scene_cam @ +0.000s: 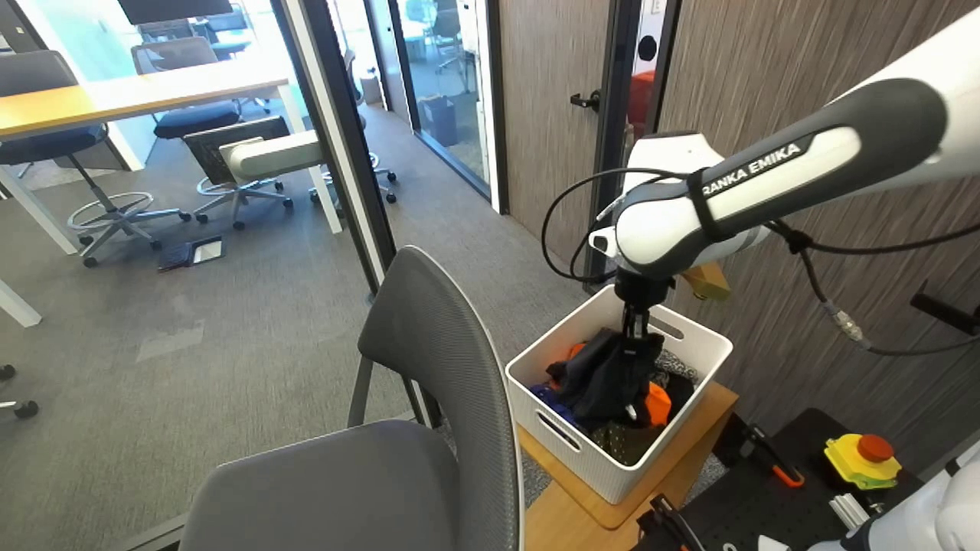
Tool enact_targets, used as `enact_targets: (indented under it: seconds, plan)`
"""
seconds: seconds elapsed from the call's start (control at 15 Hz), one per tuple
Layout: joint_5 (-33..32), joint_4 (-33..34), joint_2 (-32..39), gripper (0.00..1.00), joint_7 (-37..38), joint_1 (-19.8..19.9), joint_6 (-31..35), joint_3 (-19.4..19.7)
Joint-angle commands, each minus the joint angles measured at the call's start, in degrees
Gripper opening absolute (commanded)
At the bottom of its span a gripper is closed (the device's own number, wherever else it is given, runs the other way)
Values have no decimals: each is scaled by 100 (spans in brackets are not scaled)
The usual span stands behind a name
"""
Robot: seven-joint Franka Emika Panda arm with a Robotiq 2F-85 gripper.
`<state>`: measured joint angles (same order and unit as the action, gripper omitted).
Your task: Remove grey clothing from the white basket and hang it on the back of the chair
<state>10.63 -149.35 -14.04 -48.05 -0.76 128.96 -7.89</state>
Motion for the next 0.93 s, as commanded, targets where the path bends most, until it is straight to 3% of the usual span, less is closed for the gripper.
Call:
enact_targets:
  seconds: [0.0,0.4,0.87]
  plan:
    - [-355,89,-1145,10,913,-475,-847,36]
    - [-687,1011,-1919,11,2194,-1246,-2181,-199]
    - [-925,2742,-1436,11,3216,-1747,-3159,-888]
